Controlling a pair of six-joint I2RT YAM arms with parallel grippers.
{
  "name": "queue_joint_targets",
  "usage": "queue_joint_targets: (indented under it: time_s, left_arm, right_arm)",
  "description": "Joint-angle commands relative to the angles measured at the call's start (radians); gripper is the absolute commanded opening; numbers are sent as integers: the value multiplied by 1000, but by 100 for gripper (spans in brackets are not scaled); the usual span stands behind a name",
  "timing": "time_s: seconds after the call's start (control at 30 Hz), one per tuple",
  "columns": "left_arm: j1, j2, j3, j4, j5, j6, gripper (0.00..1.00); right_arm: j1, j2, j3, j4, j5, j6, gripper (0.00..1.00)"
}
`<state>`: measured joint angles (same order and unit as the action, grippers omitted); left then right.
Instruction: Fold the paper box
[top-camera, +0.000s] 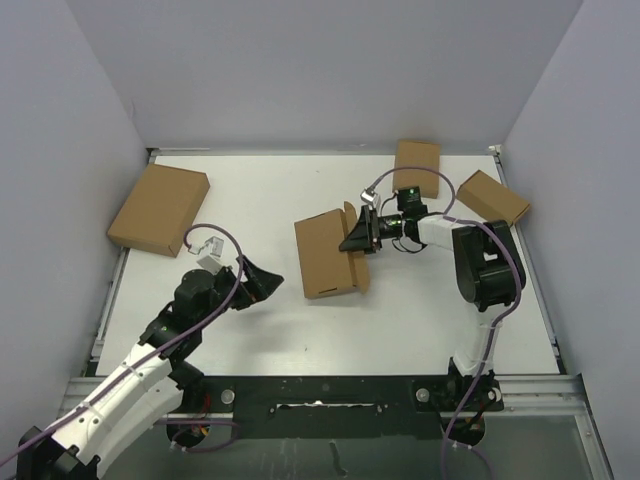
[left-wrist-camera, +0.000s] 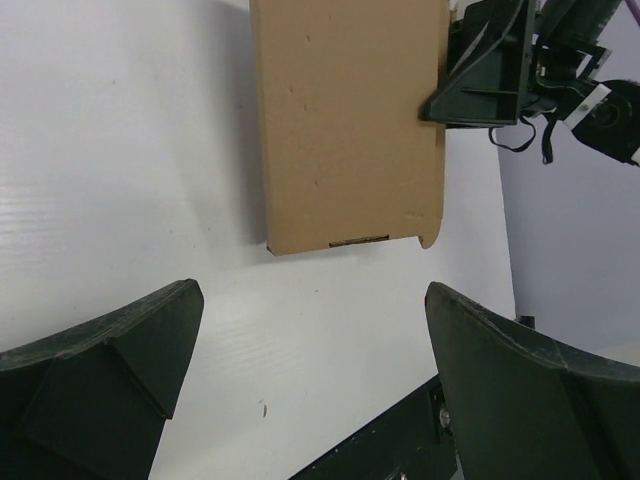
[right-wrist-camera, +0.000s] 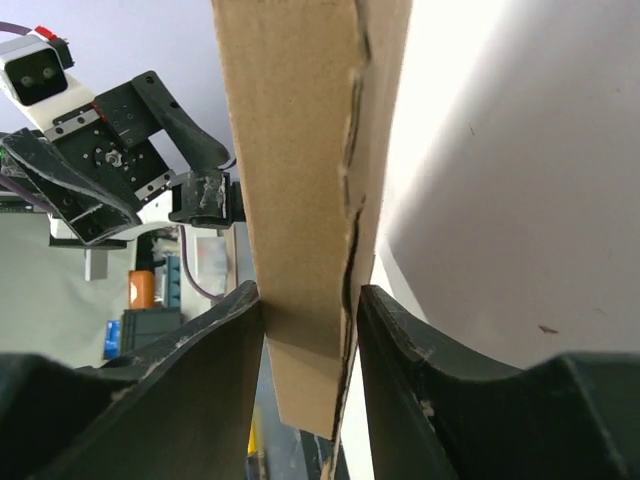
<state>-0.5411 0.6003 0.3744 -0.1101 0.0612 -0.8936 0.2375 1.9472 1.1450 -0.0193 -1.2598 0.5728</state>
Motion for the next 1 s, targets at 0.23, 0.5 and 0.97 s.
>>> queue_joint_targets:
  time_s: [0.23, 0.5, 0.97]
  left_arm:
    - [7, 198, 46, 113, 58, -77, 94]
    - [10, 224, 75, 83, 50, -45, 94]
    - [35, 271, 120, 120, 125, -3, 91]
  right_arm:
    - [45, 75, -19, -46, 57, 32, 52]
    - [20, 33, 96, -459, 268, -367, 78]
    - [-148, -189, 87, -748, 272, -886, 81]
